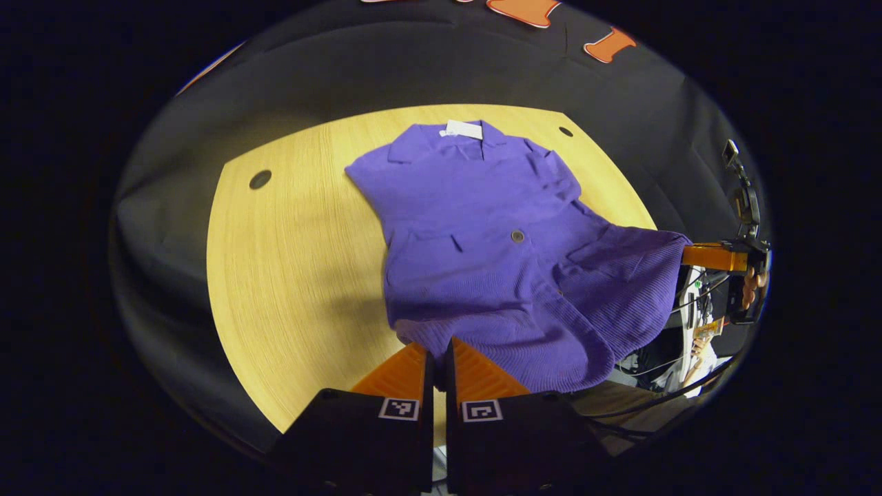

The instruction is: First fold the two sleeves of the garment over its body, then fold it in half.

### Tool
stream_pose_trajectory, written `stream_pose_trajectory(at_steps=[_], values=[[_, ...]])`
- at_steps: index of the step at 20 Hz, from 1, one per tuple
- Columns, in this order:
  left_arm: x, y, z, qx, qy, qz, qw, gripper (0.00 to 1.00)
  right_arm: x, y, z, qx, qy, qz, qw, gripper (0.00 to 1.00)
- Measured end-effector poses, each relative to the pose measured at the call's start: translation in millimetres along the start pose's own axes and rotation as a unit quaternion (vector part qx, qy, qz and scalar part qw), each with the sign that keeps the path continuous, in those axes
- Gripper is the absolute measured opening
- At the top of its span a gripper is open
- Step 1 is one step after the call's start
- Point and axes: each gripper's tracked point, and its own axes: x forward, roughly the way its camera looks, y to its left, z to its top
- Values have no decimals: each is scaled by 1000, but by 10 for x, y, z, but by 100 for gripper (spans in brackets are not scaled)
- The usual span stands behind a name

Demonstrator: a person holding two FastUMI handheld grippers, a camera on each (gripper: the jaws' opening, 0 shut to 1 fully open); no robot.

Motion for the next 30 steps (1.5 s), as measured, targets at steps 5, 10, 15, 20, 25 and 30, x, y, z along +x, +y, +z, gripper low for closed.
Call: stream_pose_trajectory(at_steps=[5, 10, 15, 20, 25, 30], values=[[-27, 175, 633, 1, -21, 24, 999, 8, 96, 11, 580, -21, -10, 20, 1000, 7], [87, 310, 1101, 10, -18, 55, 998, 8, 273, -55, 1113, -43, -16, 26, 999, 7], [271, 484, 1647, 2, -23, 81, 996, 8, 602, -178, 1623, -47, -15, 30, 998, 7], [685, 873, 2059, -23, -27, 139, 990, 8, 1085, -397, 2039, -43, 0, 27, 999, 7], [1000, 1051, 2316, -45, -51, 173, 983, 8, 1562, -498, 2308, -18, 15, 37, 999, 7], [1158, 1166, 2510, -52, -74, 196, 976, 10, 1907, -482, 2588, 2, 7, 41, 999, 7]])
